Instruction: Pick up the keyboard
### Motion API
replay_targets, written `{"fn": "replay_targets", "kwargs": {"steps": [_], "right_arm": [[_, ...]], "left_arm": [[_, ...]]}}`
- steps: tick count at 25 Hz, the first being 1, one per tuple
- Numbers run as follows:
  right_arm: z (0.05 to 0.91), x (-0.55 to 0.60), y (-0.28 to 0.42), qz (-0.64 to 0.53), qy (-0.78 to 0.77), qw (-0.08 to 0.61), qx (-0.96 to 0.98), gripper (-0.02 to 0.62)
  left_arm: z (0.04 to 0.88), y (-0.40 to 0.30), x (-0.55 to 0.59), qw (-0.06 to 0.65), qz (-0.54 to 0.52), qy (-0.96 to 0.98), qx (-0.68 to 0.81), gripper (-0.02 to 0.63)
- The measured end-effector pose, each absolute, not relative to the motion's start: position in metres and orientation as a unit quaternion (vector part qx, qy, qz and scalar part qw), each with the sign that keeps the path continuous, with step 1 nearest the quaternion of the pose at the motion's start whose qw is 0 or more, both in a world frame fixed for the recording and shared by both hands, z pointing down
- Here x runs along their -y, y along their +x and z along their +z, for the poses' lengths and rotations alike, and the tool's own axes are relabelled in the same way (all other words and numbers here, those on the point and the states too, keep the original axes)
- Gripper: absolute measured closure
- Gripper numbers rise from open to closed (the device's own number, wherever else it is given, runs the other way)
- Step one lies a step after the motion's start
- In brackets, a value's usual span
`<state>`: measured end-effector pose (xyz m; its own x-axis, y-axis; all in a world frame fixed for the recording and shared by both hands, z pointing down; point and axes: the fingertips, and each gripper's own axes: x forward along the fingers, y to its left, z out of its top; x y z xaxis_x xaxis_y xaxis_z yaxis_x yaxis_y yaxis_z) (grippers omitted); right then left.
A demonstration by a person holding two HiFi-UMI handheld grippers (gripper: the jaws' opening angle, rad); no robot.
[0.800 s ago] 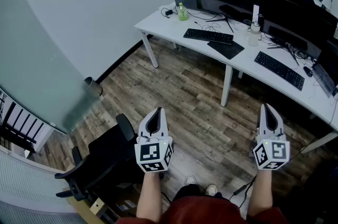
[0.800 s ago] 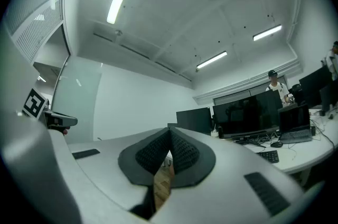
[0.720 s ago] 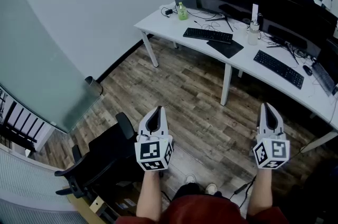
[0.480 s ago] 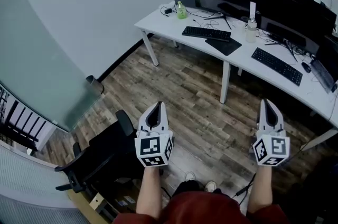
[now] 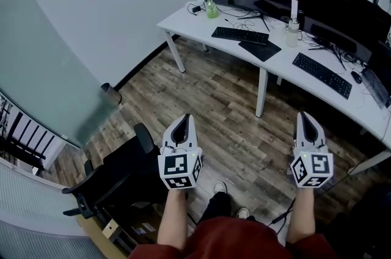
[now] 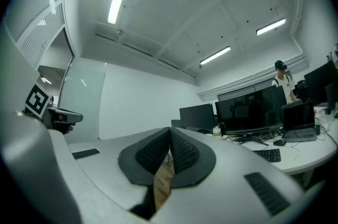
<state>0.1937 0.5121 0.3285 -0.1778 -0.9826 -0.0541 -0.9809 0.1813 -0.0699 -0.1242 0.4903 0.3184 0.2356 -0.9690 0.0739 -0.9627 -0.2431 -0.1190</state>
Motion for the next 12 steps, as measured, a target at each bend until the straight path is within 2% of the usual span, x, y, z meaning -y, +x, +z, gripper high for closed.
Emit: {"fn": "replay_targets", "kwargs": {"steps": [12], "right_arm": [[0.328,-0.424,0.172,0.005,-0.650,0.030,-0.759,0.592]], "left_arm": [[0.334,-0.144,-0.393,0.014,-0.054,-0.797,-0.601,0.597]]}}
